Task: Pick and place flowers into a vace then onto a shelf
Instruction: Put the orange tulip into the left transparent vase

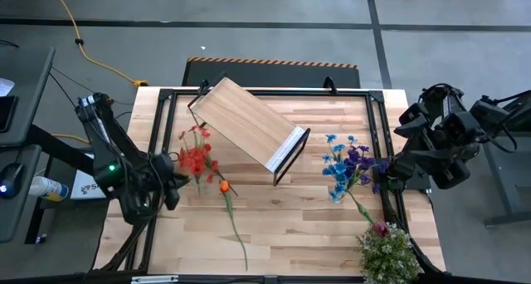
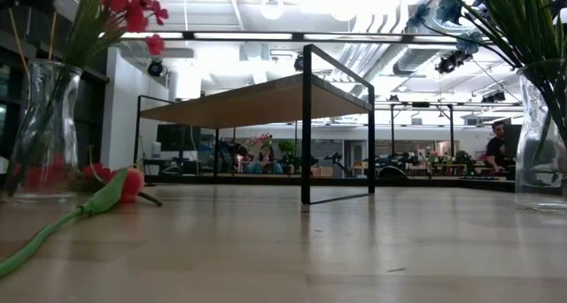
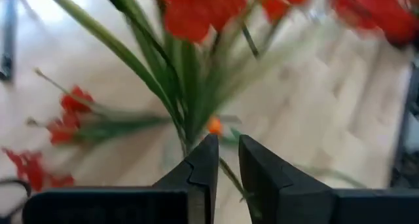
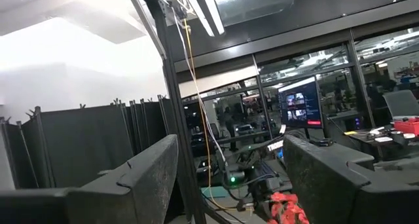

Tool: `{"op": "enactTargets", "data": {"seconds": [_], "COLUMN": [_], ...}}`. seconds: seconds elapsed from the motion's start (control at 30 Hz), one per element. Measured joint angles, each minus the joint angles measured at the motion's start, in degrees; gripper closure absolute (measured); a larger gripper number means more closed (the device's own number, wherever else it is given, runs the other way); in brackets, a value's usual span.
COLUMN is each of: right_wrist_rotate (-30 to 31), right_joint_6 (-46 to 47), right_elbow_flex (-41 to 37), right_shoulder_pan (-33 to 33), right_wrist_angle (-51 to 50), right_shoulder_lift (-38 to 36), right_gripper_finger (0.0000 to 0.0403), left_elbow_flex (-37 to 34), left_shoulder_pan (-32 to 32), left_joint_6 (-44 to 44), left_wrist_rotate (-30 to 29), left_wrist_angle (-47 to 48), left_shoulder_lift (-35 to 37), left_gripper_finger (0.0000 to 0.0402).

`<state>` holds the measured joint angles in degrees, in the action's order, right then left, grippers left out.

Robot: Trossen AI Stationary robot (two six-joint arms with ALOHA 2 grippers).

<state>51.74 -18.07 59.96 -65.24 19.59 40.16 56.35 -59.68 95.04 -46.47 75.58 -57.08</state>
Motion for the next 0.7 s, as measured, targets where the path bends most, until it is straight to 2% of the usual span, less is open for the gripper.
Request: {"op": "enactTargets", "data": {"seconds": [0.17,0.3,0.5,0.7], "right_wrist_rotate": [-2.90,-3.09,-3.25,-5.25], "right_joint_6": [0.01,0.01,0.01,0.01], "right_elbow_flex": [-0.01,0.00,0.00,0.00], "right_shoulder_pan": [0.00,0.00,-0.01,0.00], "right_wrist_angle": [0.12,0.23,0.20,0.13], "right_shoulder_lift": [0.00,0.00,0.00,0.00], "right_gripper_finger": [0.0137,0.0137,0.0137,0.0137], "left_elbow_flex": [7.71,13.32,16.87,16.93], "left_shoulder_pan": [0.02,0.02,0.02,0.02], "left_joint_6": [-2.26,-2.71,-4.61,-4.40], "left_wrist_rotate": [9.11,13.40,14.21,14.43], "left_wrist_angle": [-0.41,-5.74,-21.04,-35.76], "left_shoulder_lift": [0.00,-0.24,-2.34,-8.74], "left_gripper_finger": [0.0305,0.0305,0.0305,0.0305]}}
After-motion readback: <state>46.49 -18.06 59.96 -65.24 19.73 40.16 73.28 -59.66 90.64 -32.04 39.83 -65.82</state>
